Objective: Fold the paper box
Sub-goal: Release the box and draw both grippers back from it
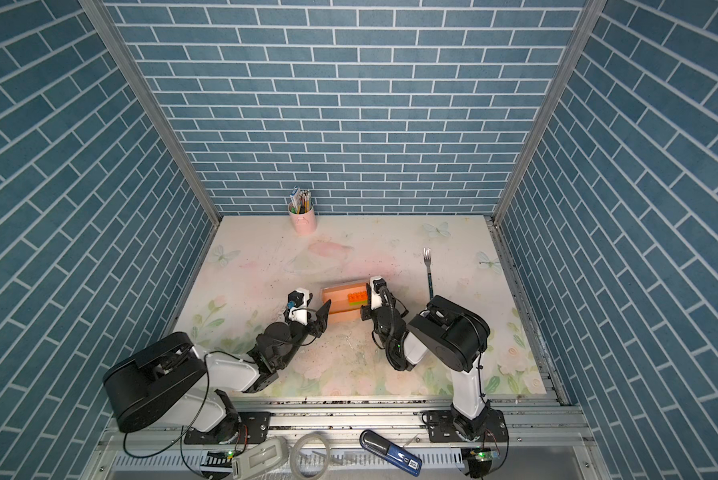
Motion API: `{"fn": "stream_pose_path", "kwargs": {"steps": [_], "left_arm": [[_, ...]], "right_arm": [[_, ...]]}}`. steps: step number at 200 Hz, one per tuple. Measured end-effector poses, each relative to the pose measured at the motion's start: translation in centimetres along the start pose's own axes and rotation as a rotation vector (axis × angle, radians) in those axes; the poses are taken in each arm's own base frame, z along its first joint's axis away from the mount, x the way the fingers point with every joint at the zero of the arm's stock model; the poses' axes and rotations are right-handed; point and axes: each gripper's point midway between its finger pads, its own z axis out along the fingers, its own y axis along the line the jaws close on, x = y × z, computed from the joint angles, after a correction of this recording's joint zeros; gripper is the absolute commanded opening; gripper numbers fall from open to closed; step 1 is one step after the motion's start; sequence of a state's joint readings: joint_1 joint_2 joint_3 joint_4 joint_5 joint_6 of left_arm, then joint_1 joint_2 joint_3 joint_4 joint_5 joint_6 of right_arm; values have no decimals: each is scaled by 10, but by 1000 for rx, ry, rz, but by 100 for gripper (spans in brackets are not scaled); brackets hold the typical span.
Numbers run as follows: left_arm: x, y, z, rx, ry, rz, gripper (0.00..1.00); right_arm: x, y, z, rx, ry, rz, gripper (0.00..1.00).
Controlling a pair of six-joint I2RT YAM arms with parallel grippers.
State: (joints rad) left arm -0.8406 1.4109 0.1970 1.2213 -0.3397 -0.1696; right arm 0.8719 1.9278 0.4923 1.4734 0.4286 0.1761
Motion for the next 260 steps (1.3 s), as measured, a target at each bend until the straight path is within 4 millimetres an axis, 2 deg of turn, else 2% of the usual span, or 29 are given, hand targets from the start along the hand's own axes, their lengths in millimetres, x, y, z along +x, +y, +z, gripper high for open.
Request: {"fn": "stream_pose_path", "kwargs": {"steps": [22,43,76,182,201,230,260], "left_arm": [[-13,8,-17,-17,-29,-10,63],[-35,16,-28,-53,-71,-27,63],[-57,29,-36,-131,-69,-29,64],[-72,76,-26,-347,76,-2,67],[-74,79,-24,-359,88,1,67],[-69,79,-21,-355,116,11,67],[-65,77,-20,-347,133,15,68]], "right_arm": [[0,0,0,-1,0,-1,0],[0,1,0,-4,0,-2,0],[0,4,0,-22,2,-3,0],[1,39,14,-139,8,-46,0],[1,43,13,-153,9,-48,9],[10,45,8,-170,36,-64,28],[14,43,-1,-177,64,-82,41]]}}
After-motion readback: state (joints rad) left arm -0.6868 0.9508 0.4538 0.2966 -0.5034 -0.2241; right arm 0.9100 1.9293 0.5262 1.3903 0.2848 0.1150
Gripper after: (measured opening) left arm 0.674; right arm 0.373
